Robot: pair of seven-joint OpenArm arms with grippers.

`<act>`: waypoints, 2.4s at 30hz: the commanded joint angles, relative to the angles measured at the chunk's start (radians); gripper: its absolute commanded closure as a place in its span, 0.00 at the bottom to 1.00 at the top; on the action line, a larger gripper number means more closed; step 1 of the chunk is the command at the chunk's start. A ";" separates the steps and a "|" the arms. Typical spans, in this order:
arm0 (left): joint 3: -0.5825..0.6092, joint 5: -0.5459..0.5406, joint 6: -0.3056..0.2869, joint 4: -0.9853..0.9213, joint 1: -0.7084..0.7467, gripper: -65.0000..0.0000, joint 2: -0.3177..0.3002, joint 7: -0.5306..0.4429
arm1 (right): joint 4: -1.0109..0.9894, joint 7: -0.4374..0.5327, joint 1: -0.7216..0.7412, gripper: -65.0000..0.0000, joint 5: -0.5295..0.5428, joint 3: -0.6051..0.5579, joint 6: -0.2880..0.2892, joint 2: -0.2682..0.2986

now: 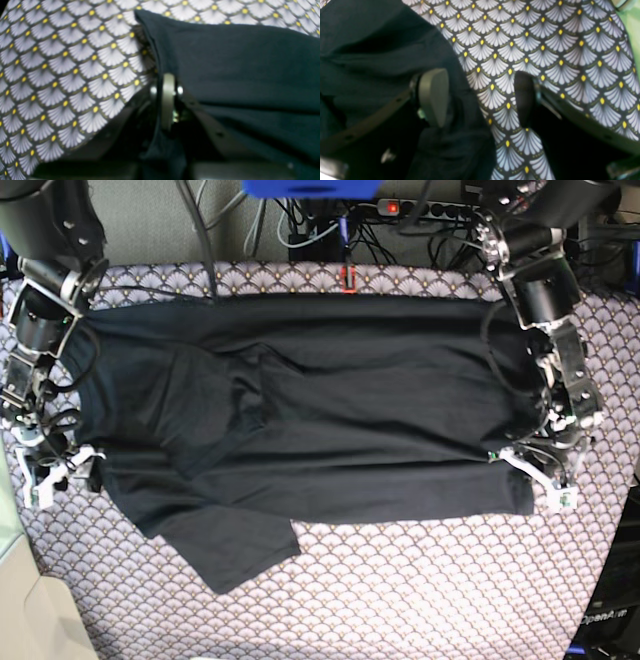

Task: Fold the T-shirt properly
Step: 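Fold the shirt's side edges inward with both grippers toward each other, then lift the held hem with both grippers and fold it over toward the collar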

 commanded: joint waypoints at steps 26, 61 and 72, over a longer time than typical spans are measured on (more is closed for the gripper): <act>0.000 -0.011 0.000 0.021 -0.024 1.00 -0.005 -0.022 | -0.192 0.065 0.053 0.75 0.015 -0.009 -0.001 0.034; -0.002 -0.012 0.000 0.240 0.124 1.00 0.002 -0.022 | 0.508 -0.007 -0.329 1.00 0.020 -0.076 -0.001 -0.055; -0.002 -0.012 0.000 0.386 0.157 1.00 0.005 0.079 | 0.717 -0.058 -0.439 1.00 0.020 -0.020 -0.001 -0.062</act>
